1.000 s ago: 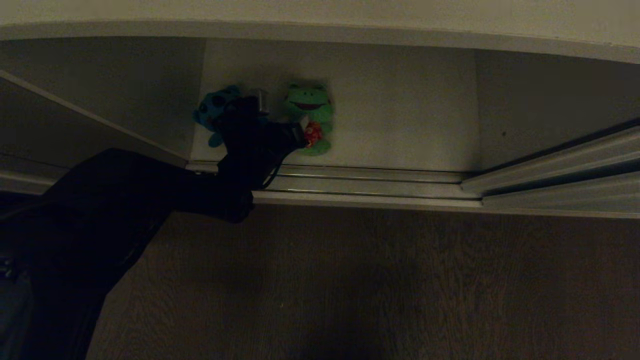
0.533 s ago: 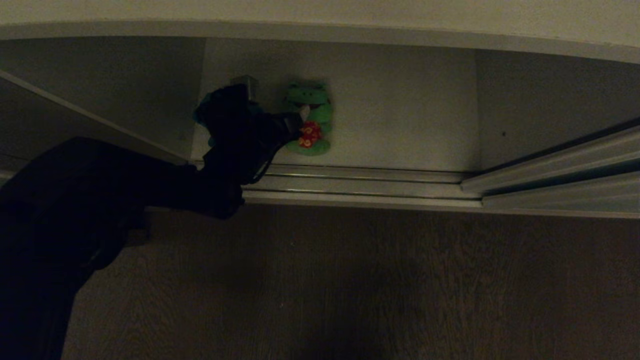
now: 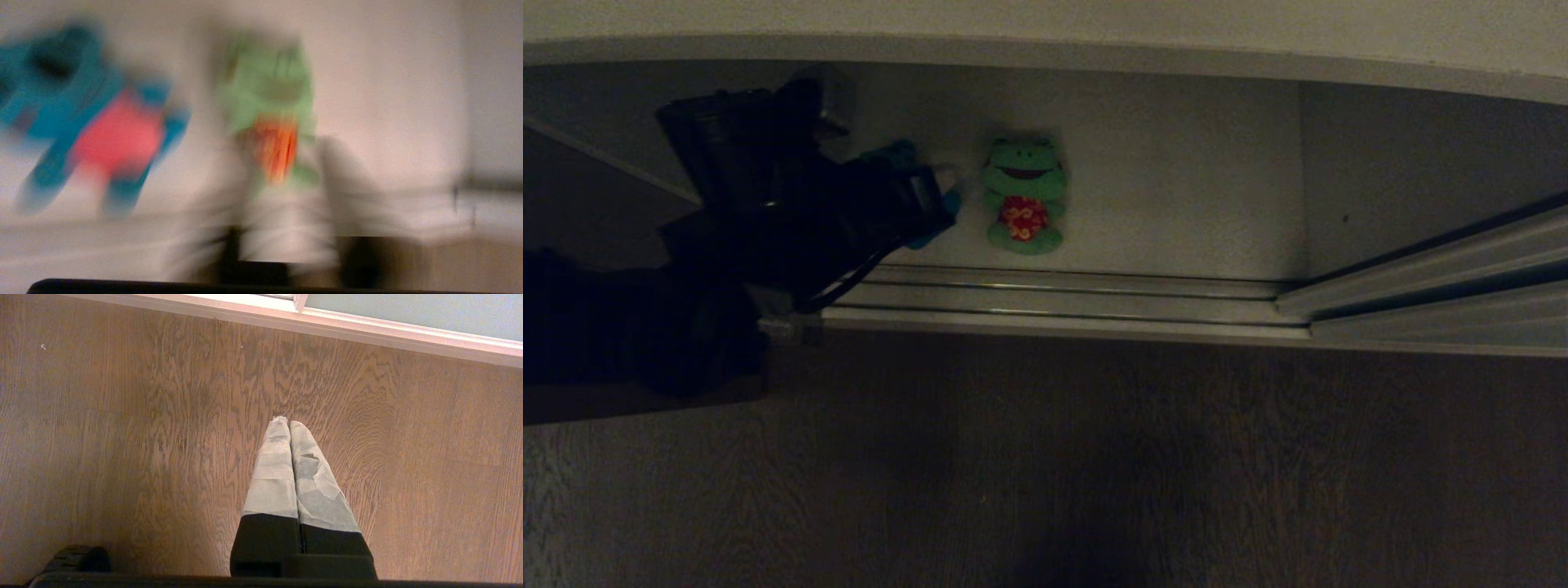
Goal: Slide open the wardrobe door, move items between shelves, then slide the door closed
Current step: Place the green doll on the lower shelf
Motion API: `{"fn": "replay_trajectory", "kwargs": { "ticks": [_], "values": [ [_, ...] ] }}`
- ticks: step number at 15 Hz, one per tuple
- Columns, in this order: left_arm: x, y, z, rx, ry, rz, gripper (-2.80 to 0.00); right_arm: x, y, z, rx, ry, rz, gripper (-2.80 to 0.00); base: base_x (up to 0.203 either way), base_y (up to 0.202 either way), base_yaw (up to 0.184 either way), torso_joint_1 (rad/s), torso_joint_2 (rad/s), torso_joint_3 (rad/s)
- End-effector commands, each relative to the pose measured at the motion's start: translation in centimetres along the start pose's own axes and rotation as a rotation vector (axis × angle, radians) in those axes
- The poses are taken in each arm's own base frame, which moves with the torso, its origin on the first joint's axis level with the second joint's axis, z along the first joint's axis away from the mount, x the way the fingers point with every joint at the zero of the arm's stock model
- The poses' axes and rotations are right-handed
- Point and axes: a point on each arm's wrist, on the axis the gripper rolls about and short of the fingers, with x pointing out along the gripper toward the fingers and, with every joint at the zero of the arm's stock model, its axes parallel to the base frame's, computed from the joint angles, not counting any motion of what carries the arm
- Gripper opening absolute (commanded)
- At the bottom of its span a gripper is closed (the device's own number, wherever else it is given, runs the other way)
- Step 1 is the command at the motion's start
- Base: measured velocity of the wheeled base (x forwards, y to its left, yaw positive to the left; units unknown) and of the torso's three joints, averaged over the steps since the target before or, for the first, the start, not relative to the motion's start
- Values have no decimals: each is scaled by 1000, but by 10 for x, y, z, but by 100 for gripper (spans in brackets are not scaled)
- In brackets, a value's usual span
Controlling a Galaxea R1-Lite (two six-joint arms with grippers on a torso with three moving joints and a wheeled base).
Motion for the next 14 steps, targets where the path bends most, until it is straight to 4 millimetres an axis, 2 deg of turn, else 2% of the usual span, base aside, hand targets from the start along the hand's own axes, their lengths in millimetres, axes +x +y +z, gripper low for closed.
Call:
{"fn": "replay_trajectory", "kwargs": {
  "ticks": [1,8,10,12,14],
  "values": [
    [-65,-2,26,25,-14,20,-280,0,0,0,-2,-3,1,-280,0,0,0,0,0,0],
    [-231,20,25,129,40,295,-280,0,0,0,0,-3,1,-280,0,0,0,0,0,0],
    [-279,14,18,142,21,324,-280,0,0,0,-2,-1,1,-280,0,0,0,0,0,0],
    [-326,3,-2,153,11,334,-280,0,0,0,-2,-3,1,-280,0,0,0,0,0,0],
    [-359,-3,-34,159,38,337,-280,0,0,0,-2,-3,1,-280,0,0,0,0,0,0]
  ]
}}
